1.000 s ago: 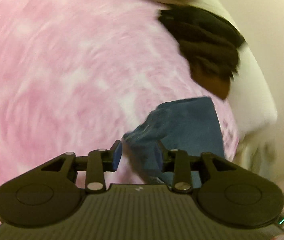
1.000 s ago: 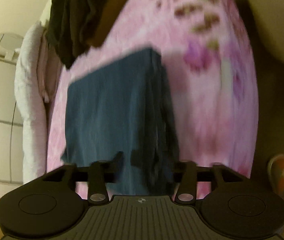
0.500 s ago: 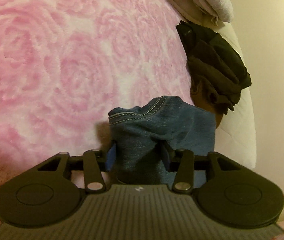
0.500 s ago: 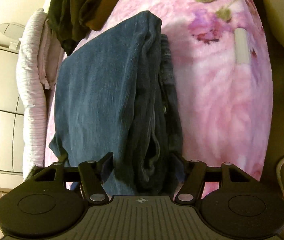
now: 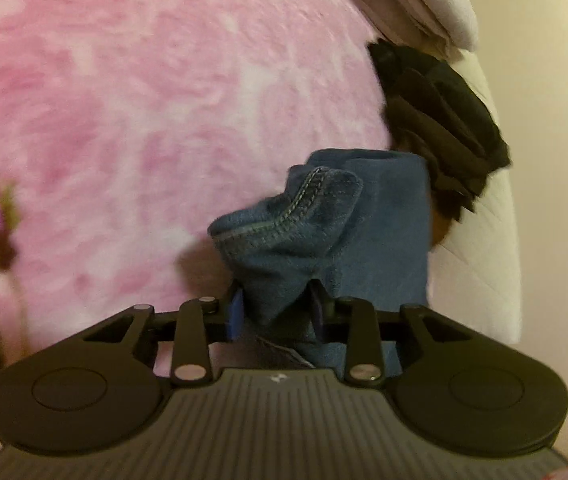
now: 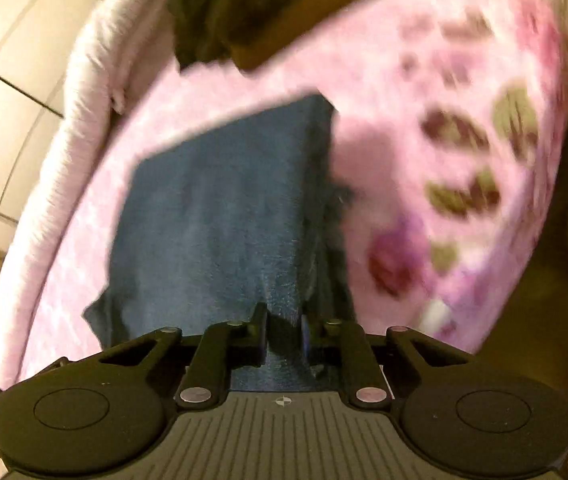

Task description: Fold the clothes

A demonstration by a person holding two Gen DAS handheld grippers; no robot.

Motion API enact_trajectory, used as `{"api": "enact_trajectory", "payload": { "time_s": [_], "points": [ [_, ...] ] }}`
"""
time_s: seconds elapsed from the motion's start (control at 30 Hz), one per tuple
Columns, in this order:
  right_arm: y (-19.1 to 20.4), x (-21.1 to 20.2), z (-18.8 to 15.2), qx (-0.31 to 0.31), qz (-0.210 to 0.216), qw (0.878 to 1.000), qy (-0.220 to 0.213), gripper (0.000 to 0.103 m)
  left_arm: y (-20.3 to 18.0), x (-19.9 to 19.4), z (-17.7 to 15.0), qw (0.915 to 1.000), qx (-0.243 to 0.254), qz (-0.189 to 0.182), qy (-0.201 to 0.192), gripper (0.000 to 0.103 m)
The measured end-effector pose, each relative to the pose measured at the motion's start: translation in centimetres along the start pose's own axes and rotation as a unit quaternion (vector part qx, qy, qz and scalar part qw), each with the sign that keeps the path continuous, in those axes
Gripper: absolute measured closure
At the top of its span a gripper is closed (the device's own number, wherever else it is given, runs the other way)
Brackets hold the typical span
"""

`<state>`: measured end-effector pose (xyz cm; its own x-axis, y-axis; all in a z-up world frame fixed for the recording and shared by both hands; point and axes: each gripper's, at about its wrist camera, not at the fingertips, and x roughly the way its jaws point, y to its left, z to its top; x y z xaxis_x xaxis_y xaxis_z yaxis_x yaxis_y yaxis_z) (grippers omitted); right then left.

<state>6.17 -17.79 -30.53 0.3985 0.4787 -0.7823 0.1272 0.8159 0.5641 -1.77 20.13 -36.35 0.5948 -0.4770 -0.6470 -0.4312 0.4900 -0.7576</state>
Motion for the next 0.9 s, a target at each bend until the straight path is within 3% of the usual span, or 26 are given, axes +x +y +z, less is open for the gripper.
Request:
{"api": "enact_trajectory", "payload": {
  "time_s": [0.1,0.17,0.23,0.33,0.5,0.67,0.77,0.8,0.83,0.9],
  "points": [
    [-1.3,0.5,-2.1,0.035,0.022,0.999,-0.011,0.073,-0.4,-1.5,0.3,0.9987,0.044,0.026,0.004,0.079],
    [-0.9,0.0,-2.6,0.028,0.013,0.999,-0.017,0.064,-1.6,-3.5,0.6,0.9918,0.118,0.049,0.006,0.078],
    [-0.7,-1.0,-3.0,0.022,0.010,0.999,-0.023,0.064,-2.6,-5.5,0.8,0.9822,0.174,0.071,-0.001,0.078],
    [-0.5,-2.4,-3.3,0.015,0.012,0.999,-0.036,0.063,-4.0,-6.5,1.6,0.9729,0.219,0.073,-0.011,0.078],
    [0.7,-1.9,-3.3,0.017,0.002,0.999,-0.035,0.063,-6.0,-3.3,3.9,0.9633,0.262,0.059,0.015,0.078],
    [1.9,-1.2,-5.0,0.026,-0.021,0.998,-0.057,0.063,-5.3,-0.6,5.7,0.9668,0.247,0.027,0.062,0.078],
    [2.2,-0.8,-5.5,0.025,-0.036,0.996,-0.075,0.064,-4.6,-0.1,7.5,0.9659,0.245,-0.009,0.084,0.093],
    [2.0,-0.7,-5.5,0.026,-0.037,0.996,-0.077,0.069,-4.5,-0.1,8.2,0.9638,0.249,-0.023,0.093,0.101],
    [1.9,-0.7,-5.5,0.027,-0.037,0.996,-0.078,0.079,-4.7,0.0,8.9,0.9591,0.261,-0.033,0.105,0.102],
    [1.5,-0.7,-5.4,0.029,-0.034,0.996,-0.081,0.082,-4.9,0.5,10.1,0.9457,0.292,-0.048,0.135,0.102]
  ]
}}
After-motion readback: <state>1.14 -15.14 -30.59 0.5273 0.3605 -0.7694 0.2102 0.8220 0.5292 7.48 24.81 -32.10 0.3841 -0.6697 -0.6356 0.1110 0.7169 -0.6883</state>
